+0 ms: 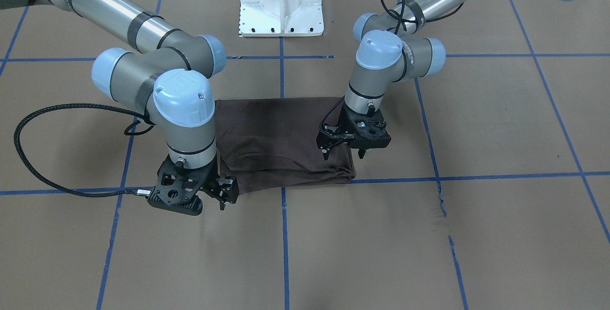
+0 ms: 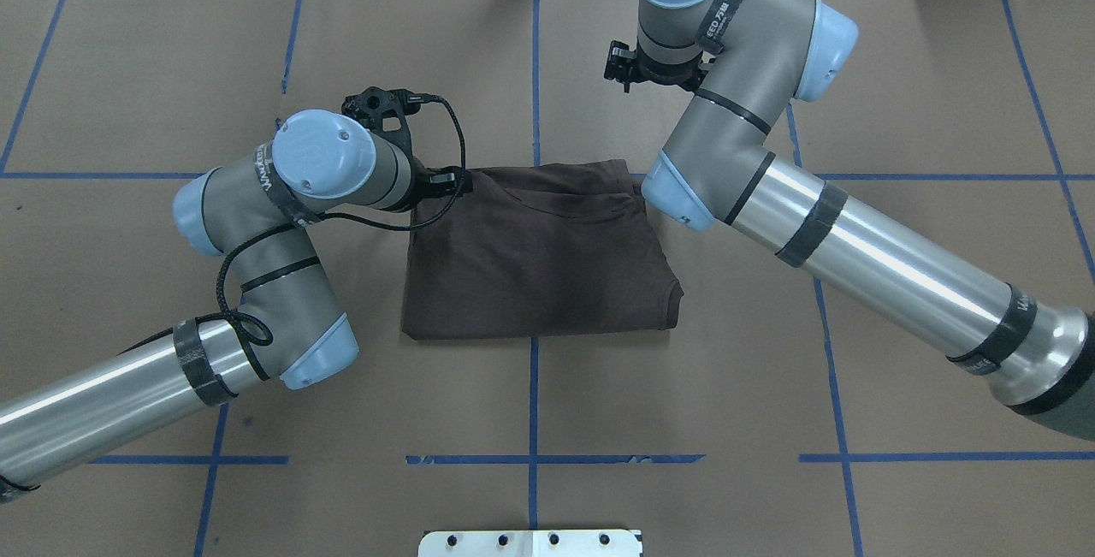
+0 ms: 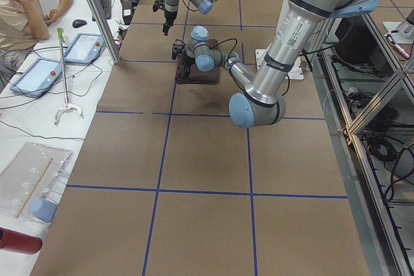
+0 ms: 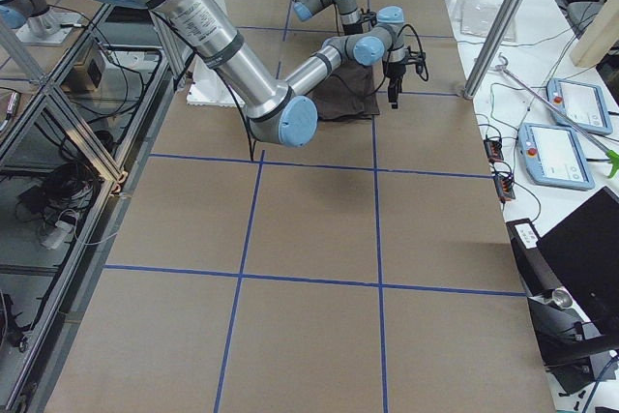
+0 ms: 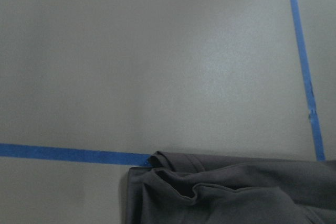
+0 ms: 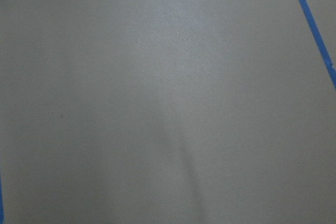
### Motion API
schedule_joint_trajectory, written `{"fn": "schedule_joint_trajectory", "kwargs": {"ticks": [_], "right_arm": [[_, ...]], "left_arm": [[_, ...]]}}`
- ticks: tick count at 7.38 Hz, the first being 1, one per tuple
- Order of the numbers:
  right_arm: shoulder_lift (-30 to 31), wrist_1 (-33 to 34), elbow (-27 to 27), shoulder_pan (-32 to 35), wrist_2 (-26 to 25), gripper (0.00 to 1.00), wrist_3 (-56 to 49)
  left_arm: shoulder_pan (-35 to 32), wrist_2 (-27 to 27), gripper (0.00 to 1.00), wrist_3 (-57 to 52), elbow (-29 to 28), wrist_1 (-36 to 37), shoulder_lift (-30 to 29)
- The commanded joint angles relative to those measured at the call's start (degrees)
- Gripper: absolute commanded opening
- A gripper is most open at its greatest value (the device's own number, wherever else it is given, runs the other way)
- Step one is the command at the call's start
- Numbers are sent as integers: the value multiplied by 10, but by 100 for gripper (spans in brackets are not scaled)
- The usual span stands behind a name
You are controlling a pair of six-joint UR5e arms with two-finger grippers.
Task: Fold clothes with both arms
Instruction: 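Release the shirt and raise both grippers away from it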
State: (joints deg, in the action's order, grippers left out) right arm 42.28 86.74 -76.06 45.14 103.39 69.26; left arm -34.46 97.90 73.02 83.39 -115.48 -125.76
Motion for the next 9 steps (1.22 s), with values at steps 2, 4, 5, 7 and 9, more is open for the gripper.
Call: {"fn": "schedule_joint_trajectory", "kwargs": {"ticks": [2,4,5,7,9], "right_arm": [[14,-1,-12,0,1,100,0],[22,-6,-12,0,0,100,-1],[35,-32,-13,-2,-2,100,-1],[56,-56,-25,-1,5,100,-3],[107,-50,-104,20,47,100,-63]], "left_arm": [[-7,-39,100,-21,-36,-1,0],[-48,-39,100,-107,-37,-3,23],[-74,-40,100,-153,-39,-7,48],[-116,-42,100,-239,-32,-69,74],[-140,29,100,-244,28,-50,93]]}}
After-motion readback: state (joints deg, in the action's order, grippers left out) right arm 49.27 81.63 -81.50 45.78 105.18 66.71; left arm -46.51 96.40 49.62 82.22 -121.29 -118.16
